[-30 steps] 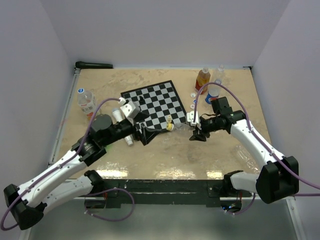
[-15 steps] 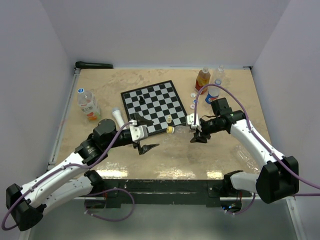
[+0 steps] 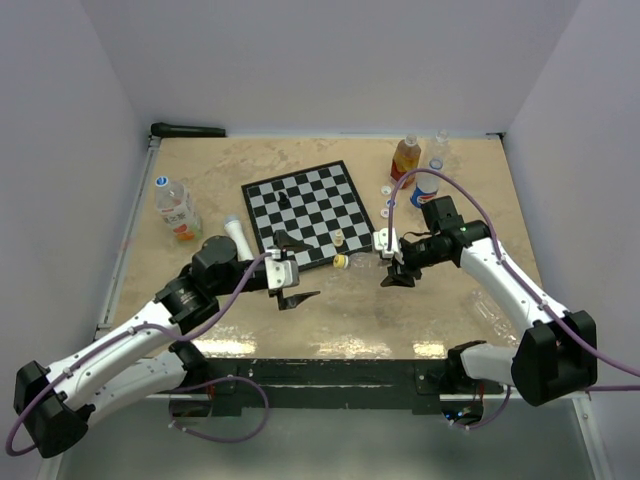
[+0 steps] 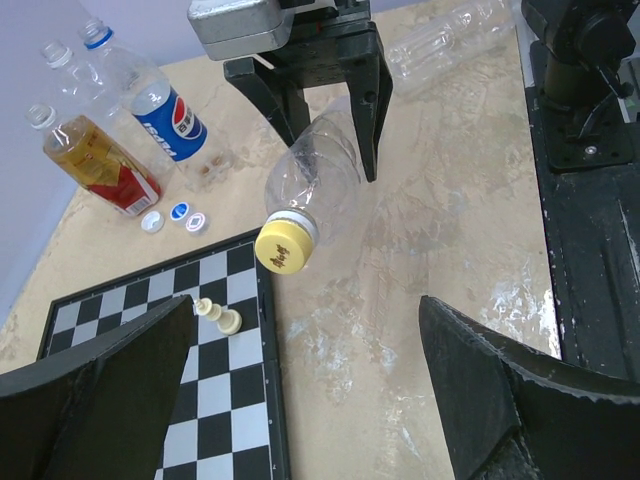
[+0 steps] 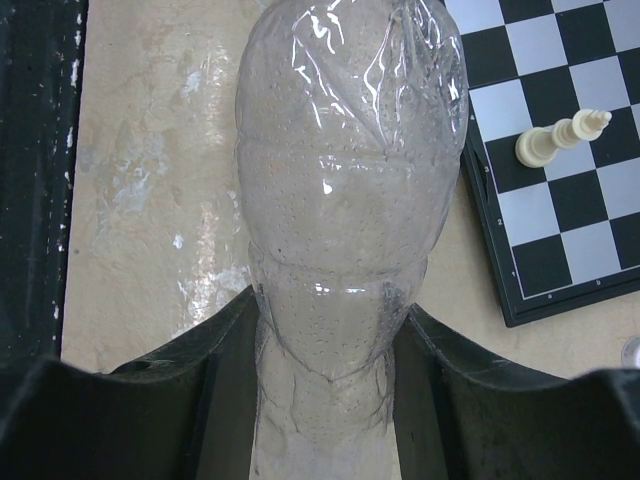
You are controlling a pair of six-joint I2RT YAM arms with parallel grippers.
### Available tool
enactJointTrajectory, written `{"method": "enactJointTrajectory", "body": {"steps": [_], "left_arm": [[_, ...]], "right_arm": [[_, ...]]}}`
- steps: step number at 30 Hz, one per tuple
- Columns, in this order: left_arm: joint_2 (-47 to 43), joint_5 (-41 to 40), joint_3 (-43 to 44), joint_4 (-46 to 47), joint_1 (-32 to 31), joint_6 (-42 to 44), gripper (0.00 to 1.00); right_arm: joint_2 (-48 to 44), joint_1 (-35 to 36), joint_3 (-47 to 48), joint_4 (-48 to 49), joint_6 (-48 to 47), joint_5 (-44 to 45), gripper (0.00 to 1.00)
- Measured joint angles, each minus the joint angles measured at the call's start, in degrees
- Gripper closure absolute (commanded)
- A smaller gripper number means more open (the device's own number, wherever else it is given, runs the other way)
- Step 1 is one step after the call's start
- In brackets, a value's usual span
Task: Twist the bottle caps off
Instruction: Unscrew the bottle cap from the plastic bottle.
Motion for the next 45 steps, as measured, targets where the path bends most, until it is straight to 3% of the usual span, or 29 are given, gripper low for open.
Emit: {"method": "enactJointTrajectory", "body": {"steps": [19, 26, 36, 45], "left_arm": [[4.8, 3.2, 0.0, 1.4, 0.0, 4.5, 0.07], [10.2, 5.4, 0.1, 4.7, 0.0, 4.1, 0.20], [16.7, 5.5, 0.6, 10.4, 0.0, 2.4, 0.29], [20.2, 5.3, 2.4, 13.2, 0.0, 1.4, 0.46]], "right_arm": [[0.9, 0.1, 0.0, -0.3, -0.5, 0.0, 0.99], [1.0, 0.2, 0.0, -0.4, -0.5, 0.0, 0.99], [1.4, 0.4, 0.0, -0.4, -0.5, 0.0, 0.99], [1.4, 0.4, 0.0, -0.4, -0.5, 0.0, 0.99]]}}
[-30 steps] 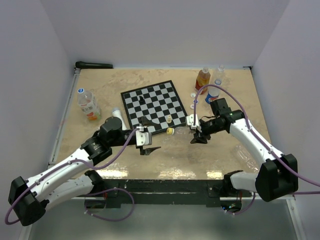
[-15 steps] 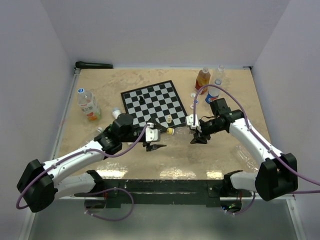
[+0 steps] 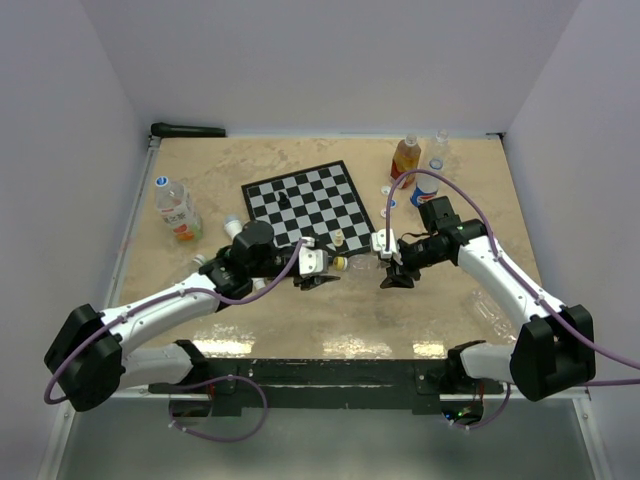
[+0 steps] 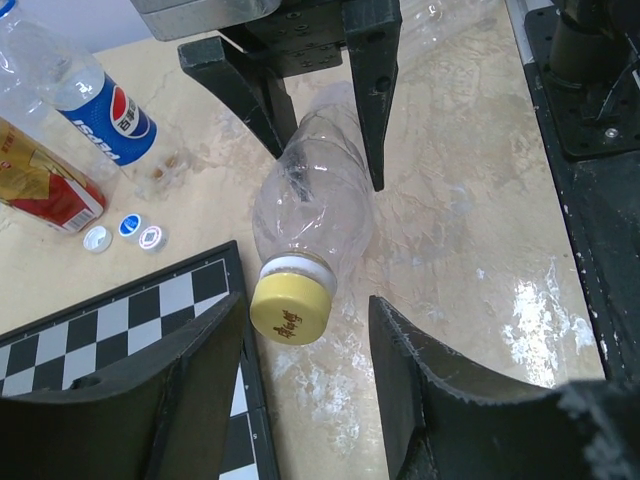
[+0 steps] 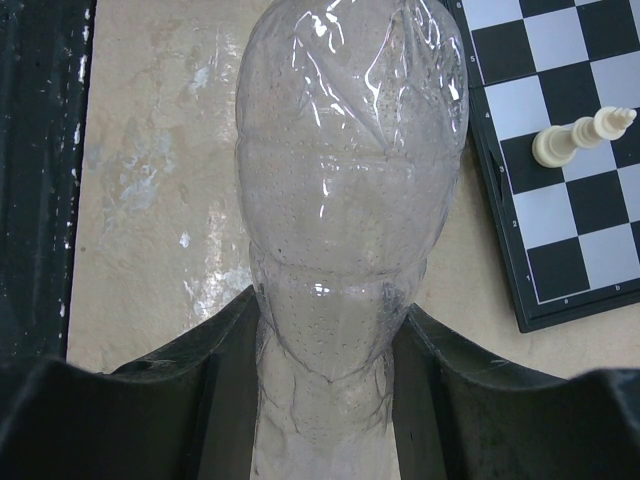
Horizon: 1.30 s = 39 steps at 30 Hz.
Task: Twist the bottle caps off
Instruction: Unscrew the bottle cap from the plastic bottle.
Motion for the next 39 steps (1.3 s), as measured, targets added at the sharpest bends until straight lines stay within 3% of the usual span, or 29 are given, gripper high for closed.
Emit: {"method": "enactJointTrajectory", "body": {"steps": [5, 9, 16, 19, 23, 29, 35, 39], "left_arm": [[0.3, -0.1, 0.0, 0.0, 0.0, 0.0, 0.52], [0.3, -0.6, 0.0, 0.1, 0.0, 0.1, 0.71], [1.0, -0.7, 0.7, -0.4, 0.0, 0.0, 0.87], [1.0, -0.7, 1.1, -1.3, 0.0, -0.1, 1.00], [1.1, -1.0, 1.9, -2.6, 0.0, -2.2, 1.00], [1.2, -3.2, 4.7, -6.5, 0.1, -15.7, 1.00], [0.1, -8.9, 5.8, -10.1, 0.1, -37.2, 1.00], [-1.4, -12.7, 5.8, -11.6, 0.1, -47.0, 1.00]], "right_arm": [[0.0, 0.0, 0.0, 0.0, 0.0, 0.0, 0.99], [0.0, 0.1, 0.0, -0.4, -0.1, 0.0, 0.99], [0.0, 0.1, 0.0, -0.7, -0.2, 0.1, 0.99], [0.0, 0.1, 0.0, -0.9, -0.2, 0.1, 0.99], [0.0, 0.1, 0.0, -0.9, -0.2, 0.0, 0.99], [0.0, 0.1, 0.0, -1.0, -0.2, -0.5, 0.99], [0.0, 0.4, 0.0, -0.9, -0.2, -1.5, 0.99], [0.0, 0.5, 0.0, -0.5, -0.3, -2.4, 0.99]]}}
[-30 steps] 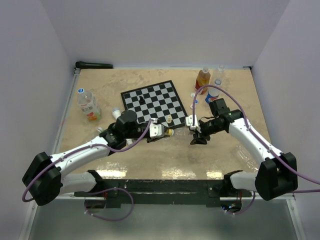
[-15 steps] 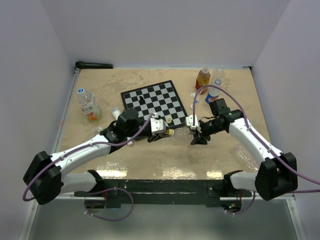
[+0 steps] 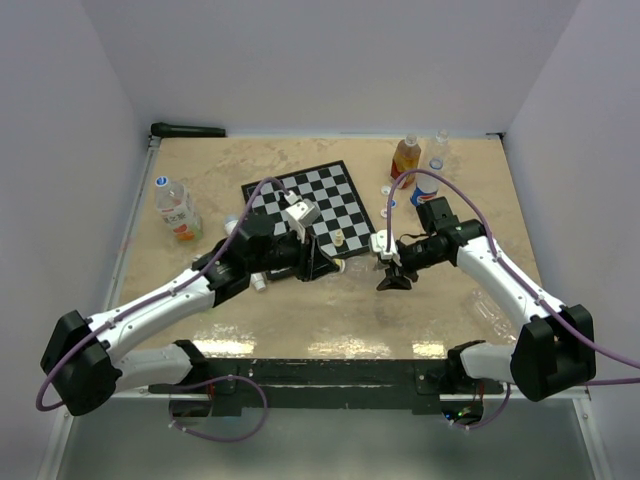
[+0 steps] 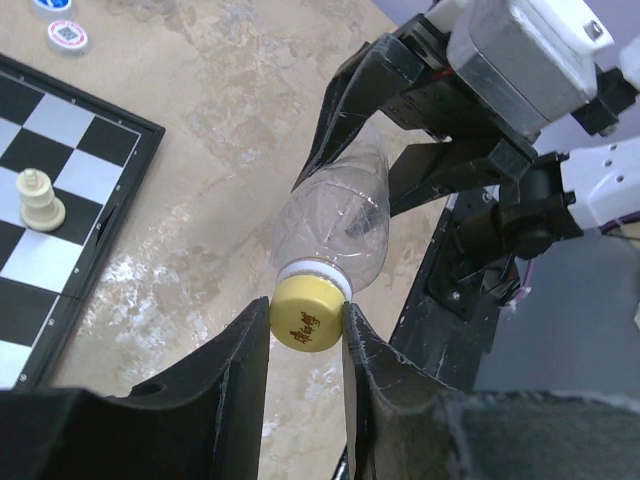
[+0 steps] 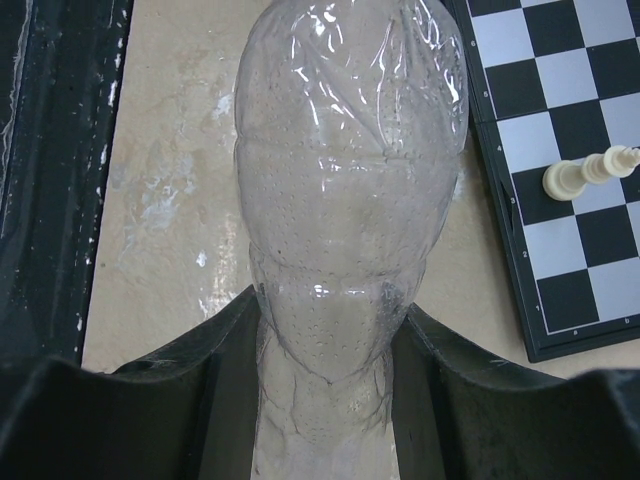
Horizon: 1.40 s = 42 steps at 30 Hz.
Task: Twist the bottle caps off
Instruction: Unscrew the bottle cap from the plastic bottle.
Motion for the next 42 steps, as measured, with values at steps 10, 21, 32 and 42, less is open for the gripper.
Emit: {"method": "enactJointTrajectory", "body": {"steps": [10, 21, 32, 42], "left_arm": [[-0.6, -2.5, 0.0, -0.6, 0.0, -1.6, 0.33], [-10.2, -1.8, 0.0, -3.5, 0.1, 17.6, 0.17], [-12.7, 1.4, -0.9, -6.6, 0.0, 45.1, 0.13], [-6.0, 3.8, -0.9, -7.1, 0.0, 52.2, 0.16]], "right_arm": [[0.0, 0.0, 0.0, 0.5, 0.0, 0.0, 0.99], [0.0, 0.0, 0.0, 0.0, -0.2, 1.0, 0.99], [0.0, 0.0, 0.0, -0.3, -0.2, 1.0, 0.99], [0.0, 0.0, 0.0, -0.4, -0.6, 1.0, 0.99]]}}
